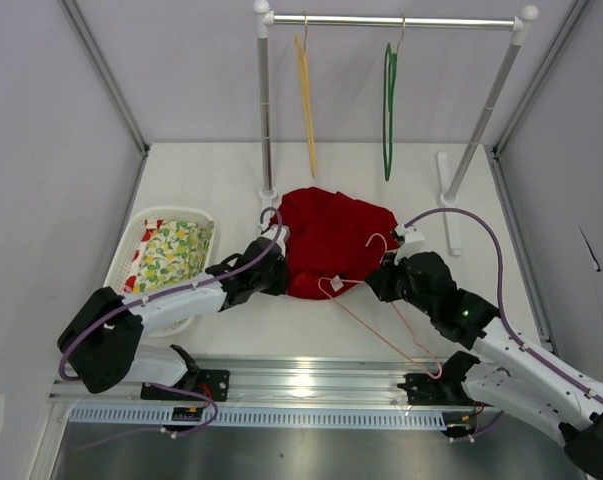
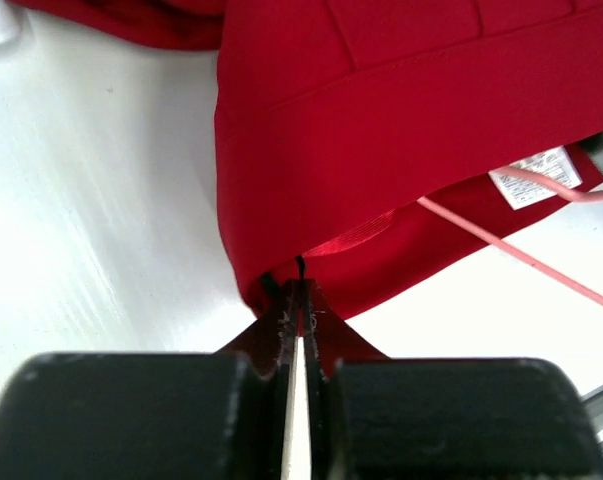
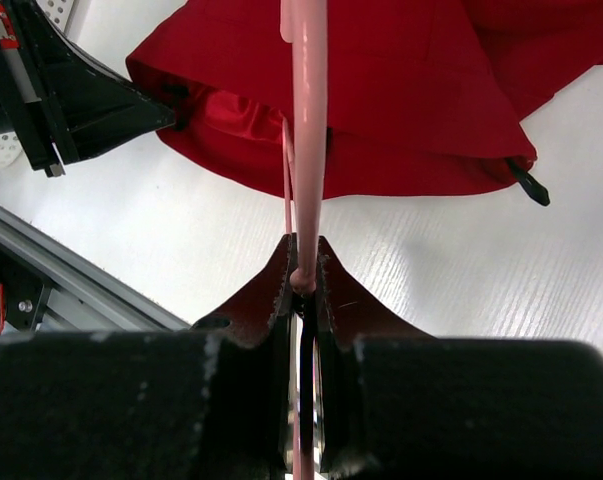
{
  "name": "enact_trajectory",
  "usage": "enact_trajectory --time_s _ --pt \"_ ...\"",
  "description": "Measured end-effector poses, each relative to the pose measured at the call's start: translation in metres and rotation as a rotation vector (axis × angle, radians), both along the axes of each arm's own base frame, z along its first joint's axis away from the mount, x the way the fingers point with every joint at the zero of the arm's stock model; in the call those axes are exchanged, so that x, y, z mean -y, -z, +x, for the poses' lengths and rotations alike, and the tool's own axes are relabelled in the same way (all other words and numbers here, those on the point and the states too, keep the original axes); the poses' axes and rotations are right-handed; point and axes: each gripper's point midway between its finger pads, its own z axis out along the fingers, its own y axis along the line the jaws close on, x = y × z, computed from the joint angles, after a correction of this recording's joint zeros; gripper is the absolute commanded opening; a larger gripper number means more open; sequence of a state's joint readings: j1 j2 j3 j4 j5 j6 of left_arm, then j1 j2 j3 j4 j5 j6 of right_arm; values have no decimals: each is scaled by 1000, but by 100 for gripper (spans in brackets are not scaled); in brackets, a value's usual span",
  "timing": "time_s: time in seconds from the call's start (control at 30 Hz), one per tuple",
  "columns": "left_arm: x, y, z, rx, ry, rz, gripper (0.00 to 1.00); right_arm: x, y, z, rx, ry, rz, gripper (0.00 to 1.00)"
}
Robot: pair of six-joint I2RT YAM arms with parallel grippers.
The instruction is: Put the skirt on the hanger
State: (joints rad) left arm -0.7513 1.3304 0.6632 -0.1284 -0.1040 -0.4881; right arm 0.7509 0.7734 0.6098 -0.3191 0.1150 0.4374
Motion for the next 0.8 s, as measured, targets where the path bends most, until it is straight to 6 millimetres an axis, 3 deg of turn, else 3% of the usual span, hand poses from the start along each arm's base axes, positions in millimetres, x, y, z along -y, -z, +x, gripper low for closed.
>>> enact_trajectory --time_s 0.33,0.57,0.8 --pt "-4 2 3 7 -13 -19 0 -10 -12 -12 22 -78 41 0" --pt "-6 1 7 5 -28 -41 0 -31 -21 -18 65 -171 94 0" --pt "-8 1 9 -1 -35 -49 0 -52 -18 -14 111 -233 153 0"
